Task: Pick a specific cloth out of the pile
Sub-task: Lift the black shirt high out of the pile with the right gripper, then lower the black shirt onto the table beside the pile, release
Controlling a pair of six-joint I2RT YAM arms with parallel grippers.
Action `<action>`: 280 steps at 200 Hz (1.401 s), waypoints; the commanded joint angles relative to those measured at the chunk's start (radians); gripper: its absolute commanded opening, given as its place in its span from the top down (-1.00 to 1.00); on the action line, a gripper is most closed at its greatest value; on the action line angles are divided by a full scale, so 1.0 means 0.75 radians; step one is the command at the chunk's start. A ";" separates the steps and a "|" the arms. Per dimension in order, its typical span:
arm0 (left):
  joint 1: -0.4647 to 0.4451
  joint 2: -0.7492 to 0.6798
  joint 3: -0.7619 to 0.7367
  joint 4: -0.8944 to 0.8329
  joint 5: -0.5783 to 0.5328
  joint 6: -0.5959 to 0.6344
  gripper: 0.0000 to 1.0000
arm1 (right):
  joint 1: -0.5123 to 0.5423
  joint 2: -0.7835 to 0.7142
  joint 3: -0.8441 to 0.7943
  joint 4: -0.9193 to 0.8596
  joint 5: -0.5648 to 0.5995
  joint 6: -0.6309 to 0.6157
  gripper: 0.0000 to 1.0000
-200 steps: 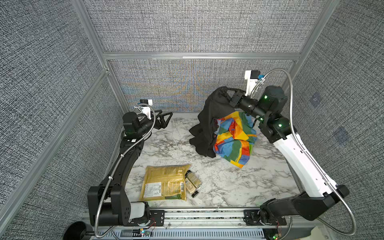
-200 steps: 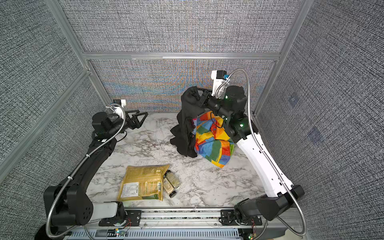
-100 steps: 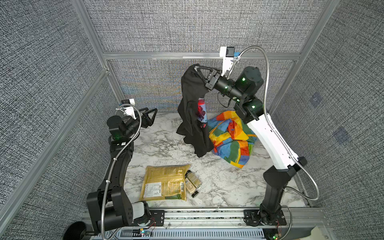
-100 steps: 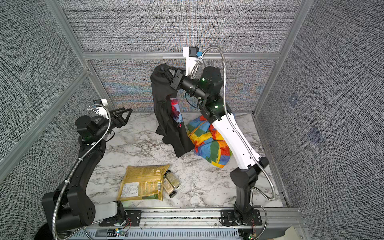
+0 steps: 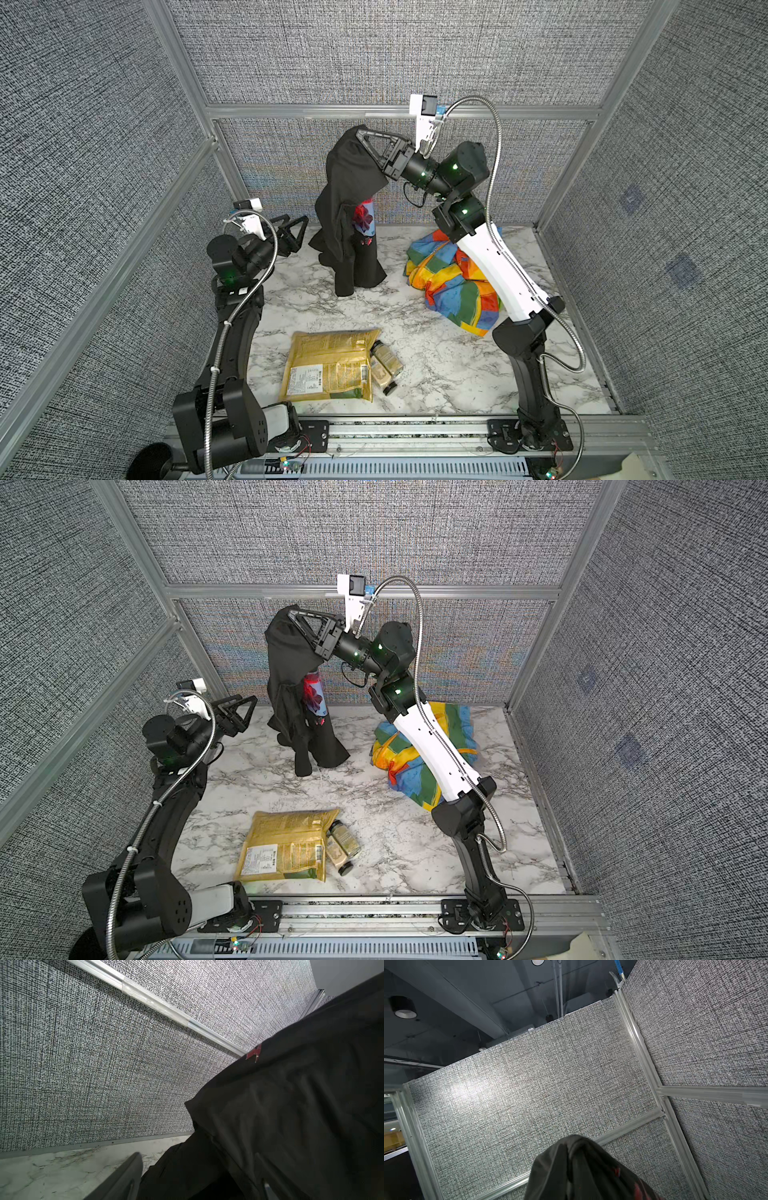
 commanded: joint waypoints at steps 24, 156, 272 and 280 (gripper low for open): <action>0.000 -0.004 -0.003 0.074 -0.008 0.005 -0.73 | 0.009 -0.067 -0.283 -0.068 0.016 -0.122 0.93; -0.008 0.058 -0.018 0.162 0.051 -0.083 -0.74 | 0.132 -0.063 -1.081 -0.454 0.413 -0.448 0.96; -0.088 0.100 0.023 0.032 0.017 -0.002 -0.73 | 0.175 0.044 -1.298 -0.653 0.730 -0.382 0.85; -0.094 0.110 0.027 0.023 0.016 0.001 -0.73 | 0.174 0.040 -1.292 -0.661 0.708 -0.387 0.79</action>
